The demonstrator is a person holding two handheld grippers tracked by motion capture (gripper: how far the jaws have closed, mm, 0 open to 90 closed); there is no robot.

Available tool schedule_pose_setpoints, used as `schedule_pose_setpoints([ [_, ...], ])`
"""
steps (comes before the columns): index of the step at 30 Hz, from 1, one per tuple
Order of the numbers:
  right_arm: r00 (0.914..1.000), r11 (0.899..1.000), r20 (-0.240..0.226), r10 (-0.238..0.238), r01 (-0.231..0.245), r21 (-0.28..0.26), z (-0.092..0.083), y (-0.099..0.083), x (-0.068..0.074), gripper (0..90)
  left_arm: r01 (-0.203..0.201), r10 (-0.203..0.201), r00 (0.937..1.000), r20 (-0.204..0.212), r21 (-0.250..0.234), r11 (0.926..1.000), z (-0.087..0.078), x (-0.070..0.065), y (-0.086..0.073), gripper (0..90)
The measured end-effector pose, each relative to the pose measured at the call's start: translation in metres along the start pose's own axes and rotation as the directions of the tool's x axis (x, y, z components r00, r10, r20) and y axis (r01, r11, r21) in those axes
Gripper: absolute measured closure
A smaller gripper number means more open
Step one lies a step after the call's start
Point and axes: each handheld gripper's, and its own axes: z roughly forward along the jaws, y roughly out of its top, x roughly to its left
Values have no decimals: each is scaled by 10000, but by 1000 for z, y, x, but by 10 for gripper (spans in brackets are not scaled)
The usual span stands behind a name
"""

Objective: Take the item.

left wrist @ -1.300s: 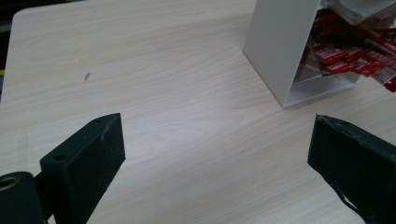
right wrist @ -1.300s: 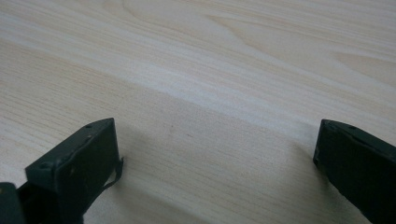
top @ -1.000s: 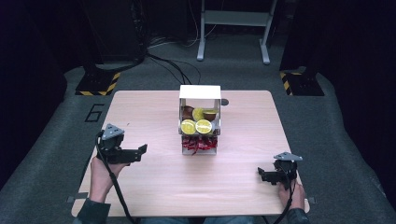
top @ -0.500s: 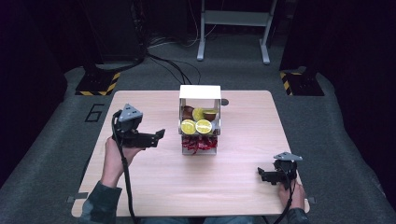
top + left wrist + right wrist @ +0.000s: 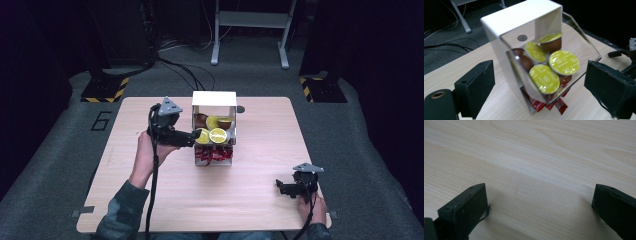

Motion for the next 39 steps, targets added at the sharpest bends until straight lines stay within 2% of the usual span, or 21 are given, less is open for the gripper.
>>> schedule_pose_setpoints([
  [2, 10000, 10000, -2, -5, 5, 3, 0, 0, 0, 0, -54, 53, 10000, 64, 52, 10000, 4, -2, 3, 107],
  [3, 10000, 10000, 1, -2, 2, 1, 0, 0, 0, 0, -118, 114, 9996, 243, 159, 9998, 12, -7, 7, 122],
  [5, 10000, 10000, 1, -3, 3, -1, 0, 0, 0, 0, -158, 147, 9993, 341, 315, 9994, 22, -11, 10, 136],
  [10, 10000, 10000, 10, -4, 4, -6, 0, 0, 0, 0, -272, 232, 9980, 585, 685, 9973, 39, -18, 14, 144],
  [12, 10000, 10000, -19, -18, 18, 1, 0, 0, 0, 0, -340, 286, 9977, 615, 884, 9955, 48, -21, 15, 147],
  [13, 10000, 10000, -30, 14, -14, -11, 0, 0, 0, 0, -386, 307, 9971, 692, 1171, 9924, 57, -23, 16, 151],
  [16, 10000, 10000, -26, -1, 1, -7, 0, 0, 0, 0, -326, 235, 9973, 692, 1329, 9906, 66, -26, 17, 162],
  [17, 10000, 10000, -28, 13, -13, 1, 0, 0, 0, 0, -294, 189, 9974, 701, 1510, 9881, 74, -28, 17, 180],
  [20, 10000, 10000, -21, -20, 20, -4, 0, 0, 0, 0, -343, 220, 9974, 692, 1817, 9828, 83, -30, 16, 204],
  [24, 10000, 10000, 10, -6, 6, -4, 0, 0, 0, 0, -321, 180, 9972, 724, 1990, 9795, 88, -31, 13, 240],
  [25, 10000, 10000, -6, -27, 27, 1, 0, 0, 0, 0, -295, 159, 9978, 649, 2143, 9763, 92, -30, 11, 253],
  [29, 10000, 10000, -26, -6, 6, -2, 0, 0, 0, 0, -273, 146, 9983, 558, 2345, 9717, 96, -30, 9, 293],
  [30, 10000, 10000, -33, -6, 6, -4, 0, 0, 0, 0, -331, 200, 9982, 563, 2428, 9695, 97, -29, 8, 330],
  [32, 10000, 10000, -28, 6, -6, 0, 0, 0, 0, 0, -255, 120, 9983, 563, 2450, 9692, 98, -30, 7, 334],
  [39, 10000, 10000, -36, -6, 6, -7, 0, 0, 0, 0, -386, 276, 9986, 441, 2708, 9619, 102, -33, 8, 339],
])
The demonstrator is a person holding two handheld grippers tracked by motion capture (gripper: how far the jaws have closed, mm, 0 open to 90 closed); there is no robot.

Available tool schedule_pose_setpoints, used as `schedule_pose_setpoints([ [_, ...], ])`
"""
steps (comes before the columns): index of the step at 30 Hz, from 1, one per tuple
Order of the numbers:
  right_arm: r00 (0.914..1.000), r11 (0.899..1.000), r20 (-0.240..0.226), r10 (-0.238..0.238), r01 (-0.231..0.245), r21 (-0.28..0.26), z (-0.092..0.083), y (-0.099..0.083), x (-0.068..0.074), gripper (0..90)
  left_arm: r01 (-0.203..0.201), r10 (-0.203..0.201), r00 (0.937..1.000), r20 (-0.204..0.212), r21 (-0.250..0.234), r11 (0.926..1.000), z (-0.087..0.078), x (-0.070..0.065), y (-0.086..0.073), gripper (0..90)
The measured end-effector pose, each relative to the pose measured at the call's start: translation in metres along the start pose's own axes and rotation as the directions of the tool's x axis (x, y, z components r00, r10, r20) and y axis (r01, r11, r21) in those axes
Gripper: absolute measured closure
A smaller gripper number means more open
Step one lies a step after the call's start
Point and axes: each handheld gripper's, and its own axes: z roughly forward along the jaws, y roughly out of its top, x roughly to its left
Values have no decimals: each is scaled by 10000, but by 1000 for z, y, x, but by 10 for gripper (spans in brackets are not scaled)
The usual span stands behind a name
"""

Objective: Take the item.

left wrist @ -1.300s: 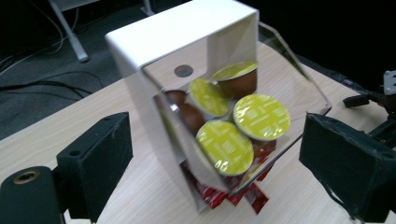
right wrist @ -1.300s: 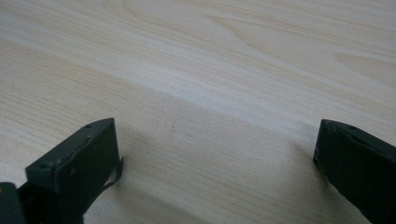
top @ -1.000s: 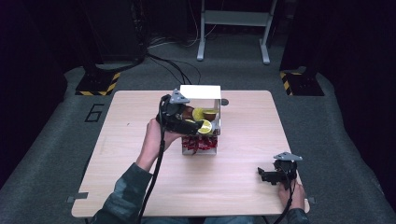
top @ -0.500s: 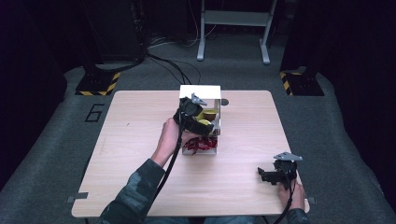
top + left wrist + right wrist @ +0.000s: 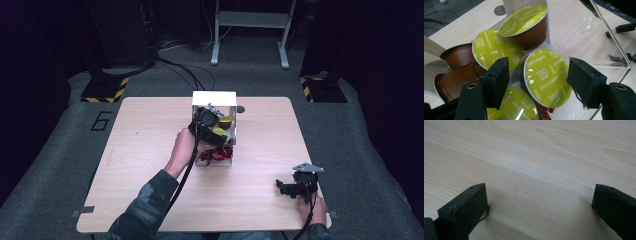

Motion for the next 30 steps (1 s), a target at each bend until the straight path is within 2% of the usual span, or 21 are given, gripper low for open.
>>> schedule_pose_setpoints([
  [7, 10000, 10000, 12, 24, -24, 10, 0, 0, 0, 0, -112, 115, 9999, -91, 254, 9996, 4, -1, 1, 352],
  [9, 10000, 10000, 6, -15, 15, -1, 0, 0, 0, 0, -86, 87, 10000, -15, 383, 9992, 7, -1, 0, 411],
  [10, 10000, 10000, 6, -15, 15, -1, 0, 0, 0, 0, -86, 87, 10000, -15, 383, 9992, 7, -1, 0, 446],
  [13, 10000, 10000, 3, -2, 2, 8, 0, 0, 0, 0, 80, -81, 10000, 49, 333, 9994, 11, 1, -3, 461],
  [24, 10000, 10000, 8, -11, 11, 3, 0, 0, 0, 0, -245, 243, 9997, 93, 146, 9996, 8, 1, -3, 525],
  [30, 10000, 10000, 51, 0, 0, -1, 0, 0, 0, 0, -272, 271, 9994, 201, 41, 9996, 7, 0, -3, 541],
])
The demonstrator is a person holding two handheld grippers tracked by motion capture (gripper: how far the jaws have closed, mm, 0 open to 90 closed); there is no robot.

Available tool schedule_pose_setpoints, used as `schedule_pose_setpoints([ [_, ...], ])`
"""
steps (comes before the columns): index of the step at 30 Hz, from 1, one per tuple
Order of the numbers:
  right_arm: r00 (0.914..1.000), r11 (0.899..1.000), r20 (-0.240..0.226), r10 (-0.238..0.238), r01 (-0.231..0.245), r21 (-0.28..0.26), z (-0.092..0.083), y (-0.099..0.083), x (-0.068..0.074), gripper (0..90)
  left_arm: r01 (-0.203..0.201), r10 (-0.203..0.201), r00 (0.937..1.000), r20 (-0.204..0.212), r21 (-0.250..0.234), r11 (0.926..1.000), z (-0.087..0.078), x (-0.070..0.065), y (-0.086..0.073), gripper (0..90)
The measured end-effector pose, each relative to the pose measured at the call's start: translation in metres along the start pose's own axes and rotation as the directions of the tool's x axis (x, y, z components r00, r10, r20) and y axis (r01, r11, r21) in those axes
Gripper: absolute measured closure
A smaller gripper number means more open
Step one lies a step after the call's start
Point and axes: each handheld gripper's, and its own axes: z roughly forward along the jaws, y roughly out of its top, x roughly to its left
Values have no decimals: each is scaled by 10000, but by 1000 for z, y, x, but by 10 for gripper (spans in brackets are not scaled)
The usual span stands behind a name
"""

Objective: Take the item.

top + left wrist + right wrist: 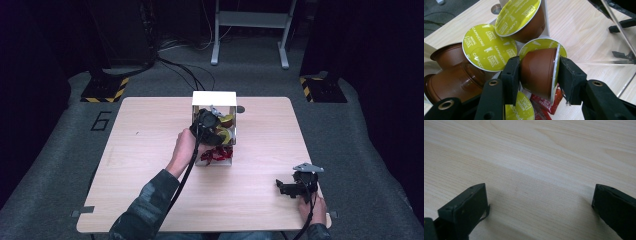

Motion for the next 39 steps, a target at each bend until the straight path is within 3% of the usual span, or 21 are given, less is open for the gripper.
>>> schedule_pose_setpoints([
  [14, 10000, 10000, -36, -4, 4, 9, 0, 0, 0, 0, -47, 45, 10000, -61, -448, 9990, -6, 1, -1, 553],
  [39, 10000, 10000, -14, -3, 3, 6, 0, 0, 0, 0, -99, 98, 10000, -18, -1269, 9919, -35, 4, -2, 554],
])
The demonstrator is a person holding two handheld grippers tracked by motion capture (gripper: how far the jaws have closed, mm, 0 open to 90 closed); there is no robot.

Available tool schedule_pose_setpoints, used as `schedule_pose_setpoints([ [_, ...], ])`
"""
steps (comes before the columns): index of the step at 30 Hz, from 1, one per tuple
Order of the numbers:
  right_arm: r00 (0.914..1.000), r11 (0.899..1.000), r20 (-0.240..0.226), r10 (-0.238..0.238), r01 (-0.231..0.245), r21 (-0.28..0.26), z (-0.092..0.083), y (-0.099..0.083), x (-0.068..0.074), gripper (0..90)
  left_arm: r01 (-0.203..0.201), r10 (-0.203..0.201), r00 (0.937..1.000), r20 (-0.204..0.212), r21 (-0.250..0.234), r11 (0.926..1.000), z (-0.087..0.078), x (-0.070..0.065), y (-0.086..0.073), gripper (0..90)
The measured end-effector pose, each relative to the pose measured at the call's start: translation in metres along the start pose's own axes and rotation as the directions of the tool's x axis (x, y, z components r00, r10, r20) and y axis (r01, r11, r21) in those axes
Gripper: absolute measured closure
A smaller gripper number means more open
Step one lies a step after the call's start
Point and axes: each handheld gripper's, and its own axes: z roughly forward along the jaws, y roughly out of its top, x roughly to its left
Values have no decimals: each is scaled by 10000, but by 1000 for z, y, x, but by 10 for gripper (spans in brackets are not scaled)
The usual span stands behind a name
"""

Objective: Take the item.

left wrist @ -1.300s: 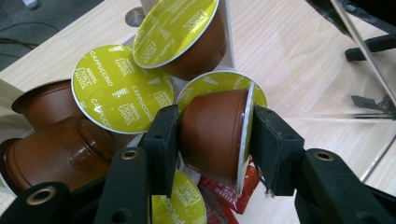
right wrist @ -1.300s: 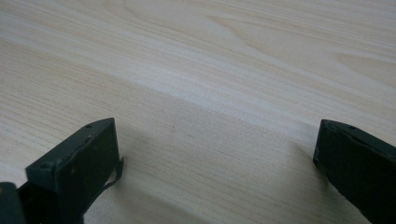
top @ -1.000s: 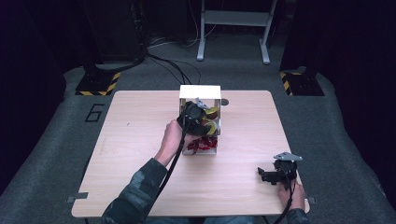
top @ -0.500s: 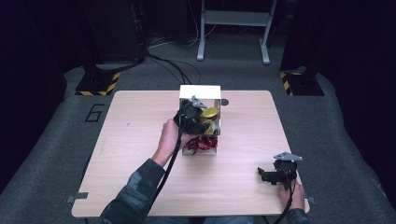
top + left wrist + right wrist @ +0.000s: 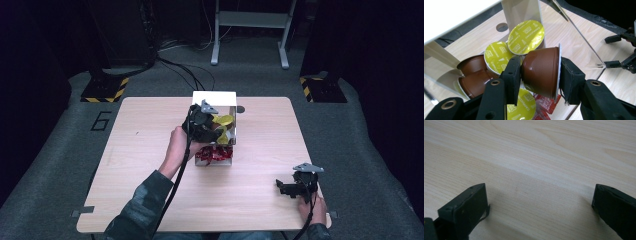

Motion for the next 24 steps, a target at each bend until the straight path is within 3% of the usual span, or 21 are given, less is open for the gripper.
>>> schedule_pose_setpoints([
  [24, 10000, 10000, -2, -3, 3, 1, 0, 0, 0, 0, -123, 108, 9998, -190, -766, 9970, -37, 5, -2, 554],
])
